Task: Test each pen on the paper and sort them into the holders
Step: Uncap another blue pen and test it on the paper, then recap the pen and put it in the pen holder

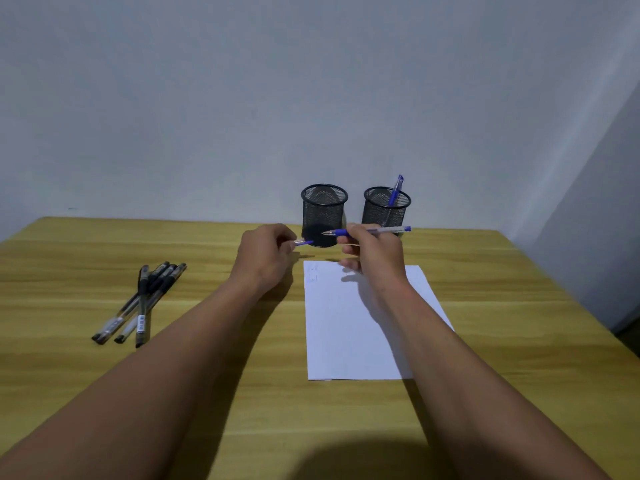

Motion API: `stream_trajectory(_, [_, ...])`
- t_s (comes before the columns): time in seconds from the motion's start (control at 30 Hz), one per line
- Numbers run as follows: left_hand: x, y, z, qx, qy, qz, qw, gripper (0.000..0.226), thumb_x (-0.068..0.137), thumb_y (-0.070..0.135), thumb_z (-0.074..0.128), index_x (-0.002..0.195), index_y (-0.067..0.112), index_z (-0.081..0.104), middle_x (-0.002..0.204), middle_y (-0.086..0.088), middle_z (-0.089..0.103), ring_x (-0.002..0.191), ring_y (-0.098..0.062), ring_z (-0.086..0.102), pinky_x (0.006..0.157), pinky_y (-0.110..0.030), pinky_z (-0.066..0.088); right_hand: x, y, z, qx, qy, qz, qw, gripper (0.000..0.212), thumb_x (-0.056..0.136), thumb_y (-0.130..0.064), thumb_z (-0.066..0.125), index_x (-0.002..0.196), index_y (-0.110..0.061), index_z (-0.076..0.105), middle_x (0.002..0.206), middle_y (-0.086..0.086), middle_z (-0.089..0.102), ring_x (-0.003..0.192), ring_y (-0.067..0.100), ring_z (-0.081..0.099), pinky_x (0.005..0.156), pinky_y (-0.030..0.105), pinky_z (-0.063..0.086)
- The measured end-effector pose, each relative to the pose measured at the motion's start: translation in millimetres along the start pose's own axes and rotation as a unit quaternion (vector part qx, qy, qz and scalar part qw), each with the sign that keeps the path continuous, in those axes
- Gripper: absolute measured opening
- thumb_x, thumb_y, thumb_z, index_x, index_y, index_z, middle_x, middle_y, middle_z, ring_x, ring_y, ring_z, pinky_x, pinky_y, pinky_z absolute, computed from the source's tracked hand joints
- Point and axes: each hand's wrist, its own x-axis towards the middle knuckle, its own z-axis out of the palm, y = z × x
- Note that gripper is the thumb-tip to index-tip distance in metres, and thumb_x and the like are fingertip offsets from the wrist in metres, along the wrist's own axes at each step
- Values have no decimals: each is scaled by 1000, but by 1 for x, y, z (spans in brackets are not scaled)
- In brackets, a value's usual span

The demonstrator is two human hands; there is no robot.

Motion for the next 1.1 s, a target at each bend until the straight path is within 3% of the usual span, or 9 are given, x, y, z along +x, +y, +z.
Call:
stream_trajectory(0.1, [-7,10,-15,-61,0,23,998,11,91,15,68,97,16,77,88,3,74,82,-10,67,72,-16,47,-6,-5,-7,40,-13,9,999,7,96,-18,71,96,-11,71,89,6,73,79,11,68,57,24,60])
stream_trajectory(0.2, [-15,20,-24,-81,-1,39,996,11,89,15,70,96,18,78,82,5,74,72,-4,64,63,-7,43,-15,-9,-11,60,-18,5,998,3,96,-14,69,97,-12,71,92,7,75,84,13,72,66,27,60])
stream_trajectory(0.33, [-22,36,-30,-103,-8,58,993,12,89,17,71,97,18,79,75,10,70,64,-1,61,66,-18,46,-24,-23,-16,56,-55,9,997,3,96,-11,69,94,-14,69,83,3,75,78,11,72,70,29,61])
stream_trajectory(0.5, [-28,50,-30,-205,-39,40,977,11,89,14,71,98,15,78,87,0,77,79,-16,72,79,-35,60,-32,-33,-23,57,-104,17,993,7,96,-13,69,103,-13,67,81,-1,79,77,8,74,68,27,62])
stream_trajectory(0.63, [-40,64,-29,-356,-67,-11,932,11,91,0,67,99,3,74,86,-14,73,80,-21,71,81,-36,61,-36,-39,-26,86,-122,25,988,3,97,-13,69,99,-13,67,84,2,79,77,10,75,73,30,64])
stream_trajectory(0.77, [-49,71,-28,-427,-64,-47,901,12,91,-5,65,100,-4,71,83,-16,71,76,-20,72,79,-30,61,-40,-40,-26,115,-130,48,984,2,96,-10,69,97,-10,67,85,6,75,76,13,74,77,32,65])
stream_trajectory(0.9, [-51,76,-29,-448,-56,-56,891,11,90,-7,64,95,-1,71,80,-17,71,71,-19,73,76,-26,61,-44,-38,-24,144,-138,64,978,2,97,-9,69,97,-8,67,81,6,74,77,13,72,72,32,65])
stream_trajectory(1.1, [-56,72,-28,-443,-50,-69,892,10,91,-4,64,100,-2,70,77,-13,73,73,-19,72,81,-30,61,-49,-42,-22,96,-139,46,985,3,95,-11,71,96,-8,69,89,9,76,83,15,74,74,34,65])
